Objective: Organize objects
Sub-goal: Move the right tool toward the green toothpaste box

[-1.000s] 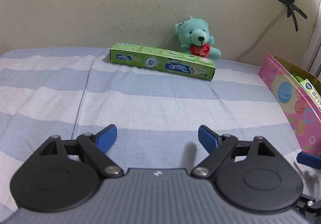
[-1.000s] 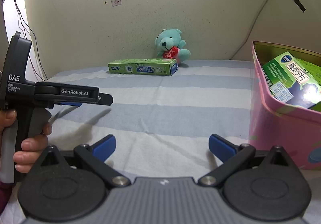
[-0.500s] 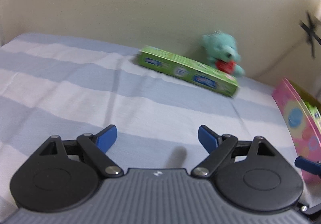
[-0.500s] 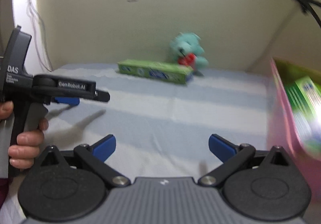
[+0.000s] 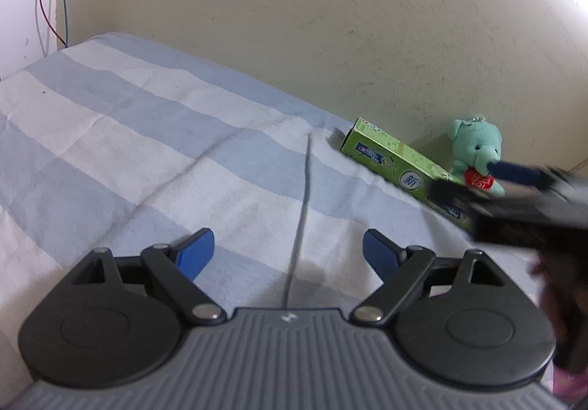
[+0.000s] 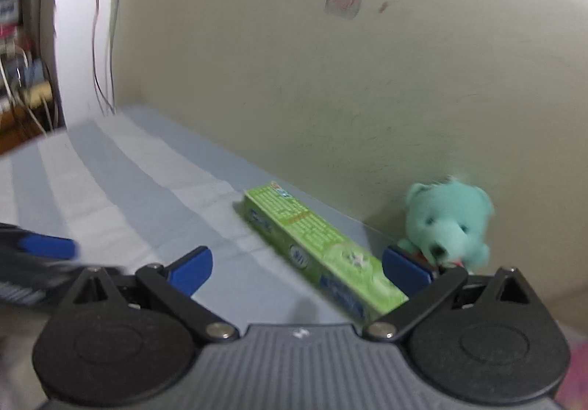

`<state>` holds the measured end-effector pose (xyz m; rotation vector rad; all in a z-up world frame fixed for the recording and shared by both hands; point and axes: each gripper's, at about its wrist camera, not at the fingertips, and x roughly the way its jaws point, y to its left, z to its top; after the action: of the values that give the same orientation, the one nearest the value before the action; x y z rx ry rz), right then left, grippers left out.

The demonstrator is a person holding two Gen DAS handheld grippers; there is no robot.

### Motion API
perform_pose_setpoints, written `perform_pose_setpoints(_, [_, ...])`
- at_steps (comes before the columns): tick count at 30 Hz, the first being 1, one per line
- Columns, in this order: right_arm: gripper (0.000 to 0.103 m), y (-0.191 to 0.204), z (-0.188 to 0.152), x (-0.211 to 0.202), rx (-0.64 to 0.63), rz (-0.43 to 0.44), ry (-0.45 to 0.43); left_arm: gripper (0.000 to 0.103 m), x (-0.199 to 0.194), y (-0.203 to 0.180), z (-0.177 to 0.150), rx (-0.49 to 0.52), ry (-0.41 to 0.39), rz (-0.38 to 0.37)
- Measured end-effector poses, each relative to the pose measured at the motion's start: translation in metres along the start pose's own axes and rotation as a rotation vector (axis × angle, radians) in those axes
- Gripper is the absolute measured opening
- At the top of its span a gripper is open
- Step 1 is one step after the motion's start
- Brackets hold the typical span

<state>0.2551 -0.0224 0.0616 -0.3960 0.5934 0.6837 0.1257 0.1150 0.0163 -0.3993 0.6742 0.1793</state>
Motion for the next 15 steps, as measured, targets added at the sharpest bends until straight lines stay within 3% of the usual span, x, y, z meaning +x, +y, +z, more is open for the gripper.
perform_pose_setpoints(6, [0.097, -0.005, 0.013, 0.063, -0.080, -0.016, 0.124, 0.090, 0.000, 0.008, 0.005, -0.023, 0.010, -0.019])
perform_pose_setpoints(9, [0.085, -0.012, 0.012, 0.078, -0.049, -0.002, 0.151, 0.090, 0.001, 0.006, 0.005, -0.015, 0.012, -0.019])
perform_pose_setpoints(10, [0.073, -0.013, 0.012, 0.076, -0.033, 0.028, 0.151, 0.090, 0.001, 0.006, 0.005, -0.014, 0.013, -0.020])
perform_pose_setpoints(15, [0.055, 0.003, -0.001, 0.050, -0.103, 0.024, 0.144, 0.090, 0.001, 0.006, 0.004, -0.015, 0.015, -0.023])
